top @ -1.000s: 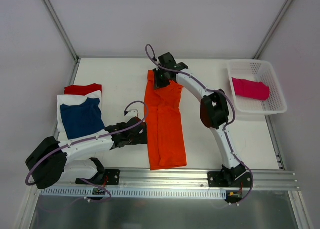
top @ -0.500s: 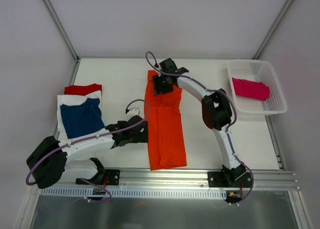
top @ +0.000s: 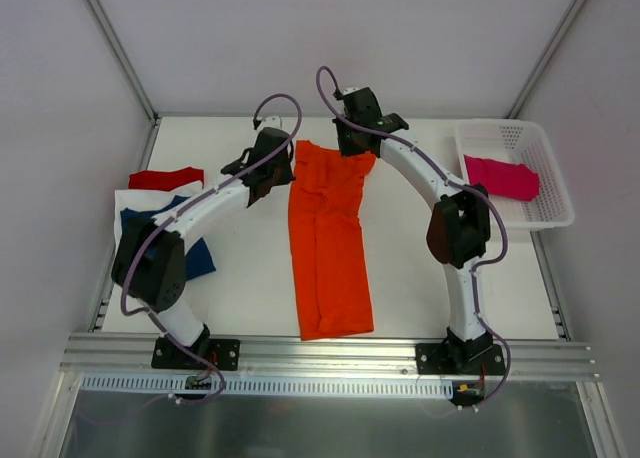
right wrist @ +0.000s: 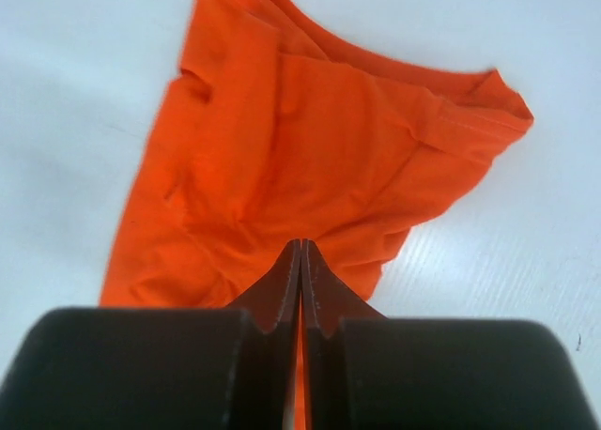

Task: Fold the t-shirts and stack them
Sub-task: Fold the tshirt

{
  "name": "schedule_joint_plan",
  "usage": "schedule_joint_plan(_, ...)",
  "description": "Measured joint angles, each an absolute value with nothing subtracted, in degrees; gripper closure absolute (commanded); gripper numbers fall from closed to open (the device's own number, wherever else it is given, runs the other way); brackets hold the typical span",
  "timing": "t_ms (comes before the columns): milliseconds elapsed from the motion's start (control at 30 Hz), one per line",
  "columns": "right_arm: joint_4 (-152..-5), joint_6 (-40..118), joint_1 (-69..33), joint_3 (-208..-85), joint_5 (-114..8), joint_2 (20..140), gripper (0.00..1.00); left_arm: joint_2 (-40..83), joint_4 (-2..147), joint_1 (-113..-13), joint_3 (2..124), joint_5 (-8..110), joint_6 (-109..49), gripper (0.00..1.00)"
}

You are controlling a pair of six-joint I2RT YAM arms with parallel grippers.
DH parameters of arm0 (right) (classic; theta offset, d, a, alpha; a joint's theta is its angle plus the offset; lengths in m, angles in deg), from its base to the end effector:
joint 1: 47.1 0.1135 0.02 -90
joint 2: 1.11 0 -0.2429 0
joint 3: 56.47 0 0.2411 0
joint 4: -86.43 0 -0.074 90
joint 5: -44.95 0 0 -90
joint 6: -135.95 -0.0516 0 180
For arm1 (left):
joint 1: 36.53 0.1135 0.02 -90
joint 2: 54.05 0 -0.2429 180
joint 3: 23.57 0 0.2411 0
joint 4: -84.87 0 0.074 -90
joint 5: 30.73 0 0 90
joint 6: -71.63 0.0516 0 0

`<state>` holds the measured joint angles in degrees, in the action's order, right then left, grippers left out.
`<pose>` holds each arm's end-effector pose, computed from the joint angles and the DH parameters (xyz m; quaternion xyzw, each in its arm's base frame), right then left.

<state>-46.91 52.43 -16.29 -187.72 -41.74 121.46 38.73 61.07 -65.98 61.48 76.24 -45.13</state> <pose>0.4207 0.2474 0.2773 -0.2752 0.8552 0.0670 0.4340 0.3347 -0.1717 0.2592 -0.0518 0.8645 -0.1140 0.4867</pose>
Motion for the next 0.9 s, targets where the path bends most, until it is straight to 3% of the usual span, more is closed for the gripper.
schedule_joint_plan(367,-41.23,51.14,-20.71,-194.19,-42.66,137.41,0.99,62.27,66.16,-57.98,75.79,61.05,-43.67,1.0)
schedule_joint_plan(900,-39.7,50.71,-23.55,-200.26,-43.03,140.67,1.0,81.98,70.14,-56.38,102.7,51.06,-42.73,1.0)
